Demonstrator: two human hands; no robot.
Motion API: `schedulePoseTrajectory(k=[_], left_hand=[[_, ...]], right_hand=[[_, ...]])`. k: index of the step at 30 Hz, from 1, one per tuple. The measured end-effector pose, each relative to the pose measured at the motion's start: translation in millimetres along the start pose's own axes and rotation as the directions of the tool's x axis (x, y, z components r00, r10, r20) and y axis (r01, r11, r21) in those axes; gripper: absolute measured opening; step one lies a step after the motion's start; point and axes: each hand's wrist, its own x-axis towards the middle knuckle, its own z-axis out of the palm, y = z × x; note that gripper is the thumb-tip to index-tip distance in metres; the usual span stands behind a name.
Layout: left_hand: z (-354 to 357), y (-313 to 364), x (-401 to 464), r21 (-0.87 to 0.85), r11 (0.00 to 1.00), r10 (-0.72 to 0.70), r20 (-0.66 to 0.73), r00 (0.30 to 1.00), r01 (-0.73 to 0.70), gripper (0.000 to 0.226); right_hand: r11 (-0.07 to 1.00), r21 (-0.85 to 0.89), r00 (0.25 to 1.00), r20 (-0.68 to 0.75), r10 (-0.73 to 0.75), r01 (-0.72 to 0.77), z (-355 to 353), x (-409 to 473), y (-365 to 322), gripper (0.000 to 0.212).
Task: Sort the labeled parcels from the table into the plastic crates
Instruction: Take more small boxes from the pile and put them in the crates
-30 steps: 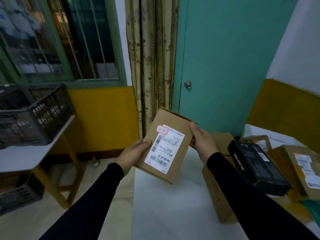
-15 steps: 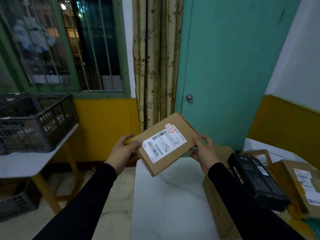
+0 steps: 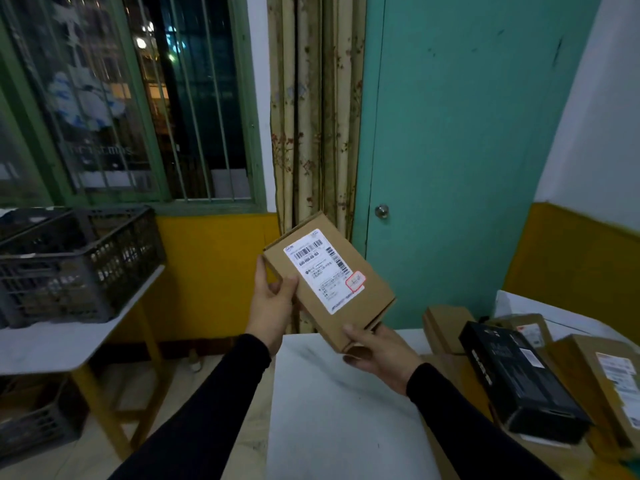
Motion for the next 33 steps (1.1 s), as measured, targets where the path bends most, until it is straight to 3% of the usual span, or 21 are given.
schedulePoseTrajectory(k=[2, 4, 10, 14, 23, 28, 33], left_hand=[[-2.4, 6.5, 2.9, 0.067, 0.997, 0.042, -0.017, 0.999, -0.041, 0.060], [-5.9, 12.1, 5.4, 0.099, 0.993, 0.063, -0.011, 0.998, -0.062, 0.054], [-0.7, 18.3, -0.6, 0.186, 0.979, 0.083, 0.002, 0.997, -0.082, 0.042], [5.2, 17.6, -6.6, 0.182, 0.981, 0.057, 0.038, 0.998, -0.063, 0.043], [3.6, 3.8, -19.9, 0.225, 0.971, -0.121, 0.147, 0.982, 0.086, 0.048], [-9.1, 3.2, -28.1, 0.198, 0.974, -0.117, 0.042, 0.992, 0.107, 0.050], [-50.3, 10.4, -38.1, 0.192, 0.980, -0.025, -0.179, 0.984, 0.060, 0.048]], right_hand=[[0.993, 0.097, 0.990, -0.134, -0.049, 0.063, -5.9, 3.3, -3.4, 0.065], [0.991, 0.058, 0.974, -0.202, -0.103, 0.117, -10.9, 5.2, -10.0, 0.081], [0.955, -0.167, 0.965, -0.050, -0.257, 0.246, 6.3, 0.1, -22.5, 0.049], [0.931, -0.231, 0.944, -0.110, -0.313, 0.282, 18.4, -5.2, -26.1, 0.048], [0.945, -0.110, 0.921, -0.217, -0.324, 0.307, 14.4, -5.0, -33.2, 0.046], [0.963, -0.047, 0.946, -0.178, -0.270, 0.266, 25.0, 7.3, -30.9, 0.044], [0.971, -0.049, 0.972, -0.006, -0.234, 0.234, 69.4, 28.7, -21.6, 0.043]])
